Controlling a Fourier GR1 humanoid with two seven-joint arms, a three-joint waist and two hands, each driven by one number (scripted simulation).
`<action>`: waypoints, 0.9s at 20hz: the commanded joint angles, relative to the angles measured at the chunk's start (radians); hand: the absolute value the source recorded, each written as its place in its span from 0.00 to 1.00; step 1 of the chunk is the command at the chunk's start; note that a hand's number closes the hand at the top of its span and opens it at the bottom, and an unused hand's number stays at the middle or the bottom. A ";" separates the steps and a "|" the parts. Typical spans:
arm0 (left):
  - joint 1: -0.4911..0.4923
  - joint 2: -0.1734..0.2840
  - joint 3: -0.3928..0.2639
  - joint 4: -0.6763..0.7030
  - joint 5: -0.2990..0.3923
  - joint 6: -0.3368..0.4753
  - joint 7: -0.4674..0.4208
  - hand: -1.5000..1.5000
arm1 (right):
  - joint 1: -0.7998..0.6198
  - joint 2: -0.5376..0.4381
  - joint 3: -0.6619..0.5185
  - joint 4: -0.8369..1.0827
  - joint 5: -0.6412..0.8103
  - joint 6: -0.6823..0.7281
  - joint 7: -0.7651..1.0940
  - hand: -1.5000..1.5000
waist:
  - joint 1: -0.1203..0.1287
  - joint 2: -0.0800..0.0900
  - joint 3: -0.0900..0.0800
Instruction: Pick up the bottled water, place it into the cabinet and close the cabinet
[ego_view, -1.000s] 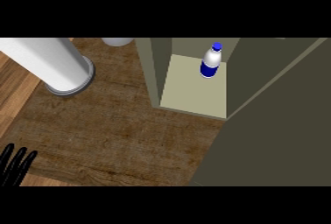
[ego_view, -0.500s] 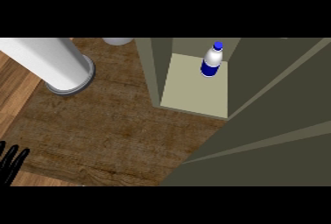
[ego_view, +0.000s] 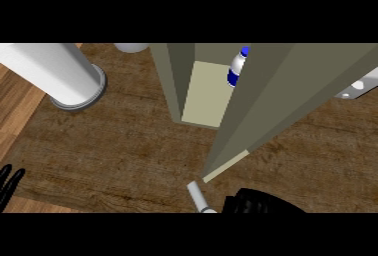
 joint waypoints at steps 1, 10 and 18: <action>0.009 -0.007 0.015 0.026 0.017 -0.035 -0.021 0.00 | -0.168 0.132 -0.115 0.197 0.026 -0.144 0.041 1.00 | -0.022 -0.008 0.002; 0.032 0.003 0.049 0.030 0.060 -0.080 0.001 0.00 | -0.590 0.223 -0.340 0.705 0.141 -0.285 -0.016 1.00 | -0.061 -0.013 0.007; 0.030 -0.009 0.079 0.039 0.041 -0.103 0.003 0.00 | -0.803 0.188 -0.441 1.007 0.153 -0.242 -0.121 1.00 | -0.086 -0.017 0.008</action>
